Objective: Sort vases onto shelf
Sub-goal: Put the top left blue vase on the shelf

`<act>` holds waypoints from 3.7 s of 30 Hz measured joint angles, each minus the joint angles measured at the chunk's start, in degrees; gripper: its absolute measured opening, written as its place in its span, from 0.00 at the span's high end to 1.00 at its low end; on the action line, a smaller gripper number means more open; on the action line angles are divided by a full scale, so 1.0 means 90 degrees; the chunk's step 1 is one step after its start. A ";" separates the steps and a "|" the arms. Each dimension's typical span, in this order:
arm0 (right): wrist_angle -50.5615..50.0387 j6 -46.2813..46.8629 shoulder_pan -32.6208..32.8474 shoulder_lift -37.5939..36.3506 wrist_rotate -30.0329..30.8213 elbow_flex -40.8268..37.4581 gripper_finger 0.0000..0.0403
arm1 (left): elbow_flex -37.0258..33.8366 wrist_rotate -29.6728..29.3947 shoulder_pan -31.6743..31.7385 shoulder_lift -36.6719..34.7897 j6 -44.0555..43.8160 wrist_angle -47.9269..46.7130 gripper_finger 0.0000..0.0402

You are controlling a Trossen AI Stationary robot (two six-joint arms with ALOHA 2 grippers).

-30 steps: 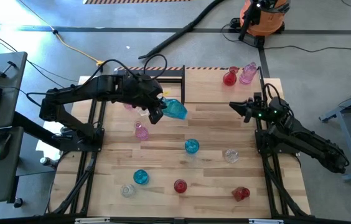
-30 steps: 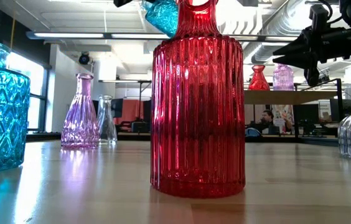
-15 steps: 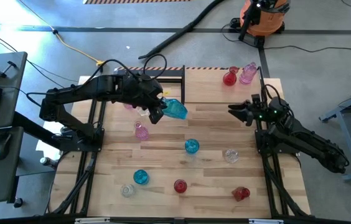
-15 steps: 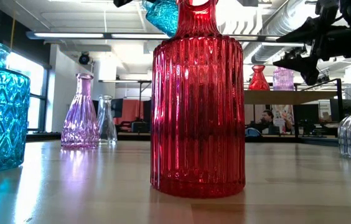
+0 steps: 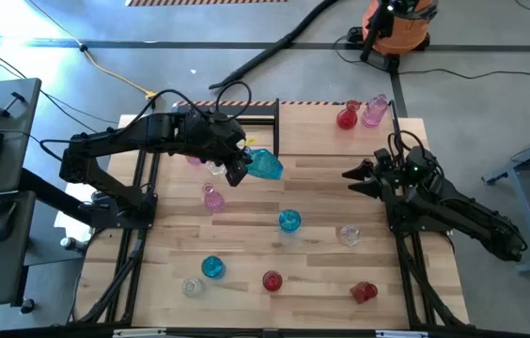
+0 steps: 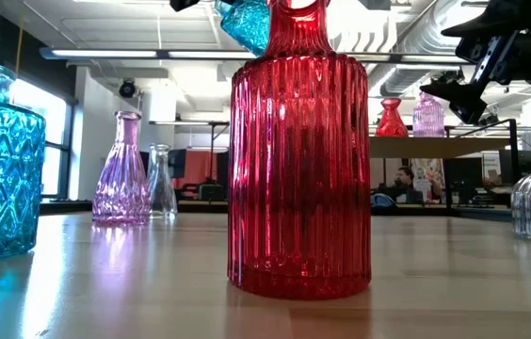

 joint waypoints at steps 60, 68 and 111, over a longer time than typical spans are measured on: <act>0.2663 0.2721 0.0555 0.0834 0.2249 0.0956 0.12 | -0.0003 0.0219 0.0005 0.0000 -0.0049 0.0000 0.92; 0.1786 0.1355 0.0555 0.1712 0.1992 0.2161 0.12 | -0.0003 0.0219 0.0005 0.0000 -0.0050 0.0000 0.92; 0.0655 -0.2671 0.2289 0.5758 0.1808 0.4970 0.12 | -0.0003 0.0219 0.0005 -0.0002 -0.0066 -0.0007 0.92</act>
